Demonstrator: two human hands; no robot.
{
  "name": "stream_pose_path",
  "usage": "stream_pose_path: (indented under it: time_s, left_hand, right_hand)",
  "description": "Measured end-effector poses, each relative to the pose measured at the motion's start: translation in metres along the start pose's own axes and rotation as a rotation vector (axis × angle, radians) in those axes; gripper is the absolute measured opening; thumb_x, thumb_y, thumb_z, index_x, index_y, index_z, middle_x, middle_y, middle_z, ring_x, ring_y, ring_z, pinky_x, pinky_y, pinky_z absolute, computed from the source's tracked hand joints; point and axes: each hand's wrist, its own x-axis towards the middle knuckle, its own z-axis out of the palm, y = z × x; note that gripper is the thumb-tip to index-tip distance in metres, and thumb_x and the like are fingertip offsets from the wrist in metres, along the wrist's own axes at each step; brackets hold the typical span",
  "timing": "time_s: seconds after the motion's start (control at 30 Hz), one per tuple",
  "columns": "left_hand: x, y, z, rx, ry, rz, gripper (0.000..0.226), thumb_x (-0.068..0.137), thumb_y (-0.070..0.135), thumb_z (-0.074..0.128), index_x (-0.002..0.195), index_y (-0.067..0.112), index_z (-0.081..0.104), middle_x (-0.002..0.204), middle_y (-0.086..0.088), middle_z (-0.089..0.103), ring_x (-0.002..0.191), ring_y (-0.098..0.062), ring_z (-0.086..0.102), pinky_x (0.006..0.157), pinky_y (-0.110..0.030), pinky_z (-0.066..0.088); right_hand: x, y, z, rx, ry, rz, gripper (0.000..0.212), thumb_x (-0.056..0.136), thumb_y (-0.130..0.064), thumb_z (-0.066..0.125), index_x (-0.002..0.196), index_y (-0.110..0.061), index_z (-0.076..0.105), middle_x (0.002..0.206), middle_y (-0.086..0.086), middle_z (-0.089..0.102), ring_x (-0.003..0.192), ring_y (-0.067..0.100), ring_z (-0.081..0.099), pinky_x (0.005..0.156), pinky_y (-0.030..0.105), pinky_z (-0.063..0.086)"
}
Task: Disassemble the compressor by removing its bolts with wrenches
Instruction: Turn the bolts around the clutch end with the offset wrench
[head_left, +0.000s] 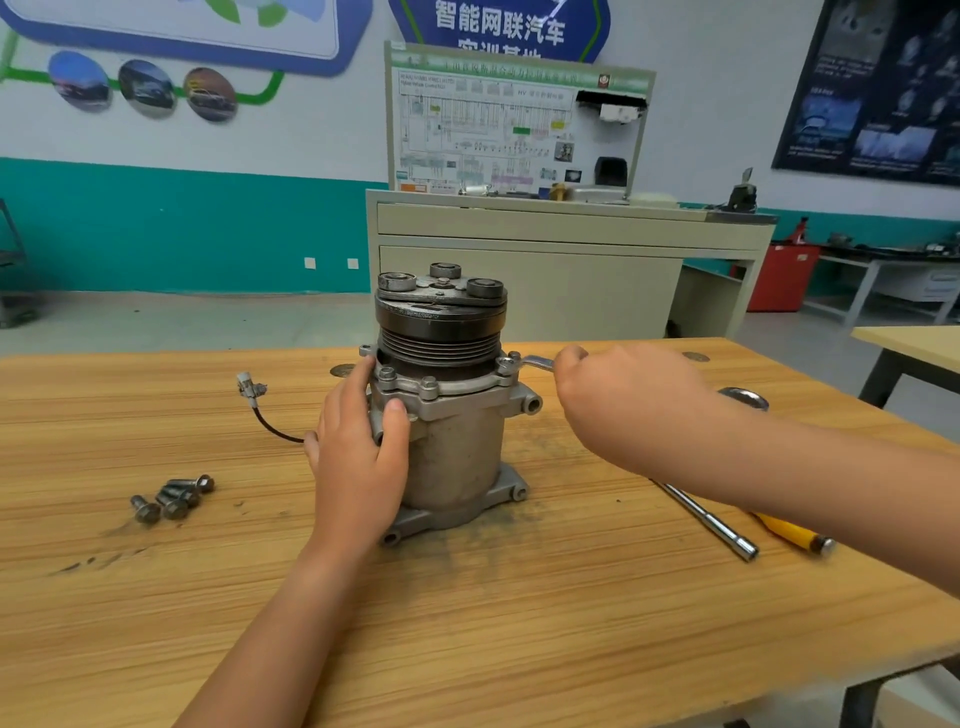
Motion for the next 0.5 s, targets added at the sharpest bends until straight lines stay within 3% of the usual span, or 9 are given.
stream_pose_path:
  time_s: [0.1, 0.2, 0.33, 0.43, 0.5]
  left_hand:
    - [0.001, -0.001, 0.000, -0.017, -0.004, 0.003, 0.058, 0.085, 0.037, 0.032, 0.141, 0.022, 0.036, 0.127, 0.017, 0.035, 0.122, -0.001, 0.030, 0.111, -0.053, 0.024]
    - [0.001, -0.003, 0.000, -0.016, -0.008, 0.006, 0.058, 0.086, 0.037, 0.033, 0.142, 0.022, 0.035, 0.127, 0.017, 0.035, 0.123, -0.001, 0.030, 0.111, -0.051, 0.025]
    - [0.001, -0.002, 0.002, -0.027, -0.009, 0.000, 0.058, 0.086, 0.036, 0.032, 0.142, 0.023, 0.034, 0.129, 0.017, 0.034, 0.124, 0.000, 0.029, 0.112, -0.050, 0.024]
    - [0.001, -0.002, 0.003, -0.053, -0.007, -0.013, 0.056, 0.086, 0.037, 0.032, 0.141, 0.028, 0.032, 0.130, 0.018, 0.033, 0.124, 0.002, 0.028, 0.113, -0.048, 0.023]
    - [0.000, -0.002, 0.004, -0.064, -0.008, -0.029, 0.056, 0.086, 0.038, 0.032, 0.141, 0.029, 0.031, 0.131, 0.018, 0.032, 0.125, 0.002, 0.028, 0.113, -0.048, 0.023]
  right_hand:
    - [0.006, 0.010, 0.012, -0.003, -0.012, 0.000, 0.037, 0.091, 0.004, 0.036, 0.128, 0.005, 0.032, 0.061, 0.003, 0.029, 0.046, 0.015, 0.028, 0.038, 0.025, 0.023]
    - [0.029, 0.024, 0.020, 0.004, 0.015, 0.004, 0.024, 0.090, 0.003, 0.041, 0.113, -0.002, 0.043, 0.077, 0.007, 0.050, 0.057, 0.019, 0.040, 0.049, 0.028, 0.033]
    - [0.064, 0.033, 0.047, 0.058, 0.284, -0.051, 0.023, 0.089, 0.004, 0.042, 0.110, -0.003, 0.048, 0.094, 0.011, 0.060, 0.081, 0.026, 0.057, 0.073, 0.033, 0.040]
    - [0.082, 0.021, 0.062, 0.247, 0.520, -0.032, 0.023, 0.075, 0.015, 0.055, 0.094, 0.005, 0.062, 0.078, 0.017, 0.066, 0.070, 0.031, 0.064, 0.066, 0.038, 0.047]
    - [0.086, 0.011, 0.065, 0.360, 0.543, -0.005, 0.024, 0.078, 0.011, 0.055, 0.099, 0.003, 0.064, 0.084, 0.017, 0.068, 0.075, 0.032, 0.065, 0.068, 0.038, 0.046]
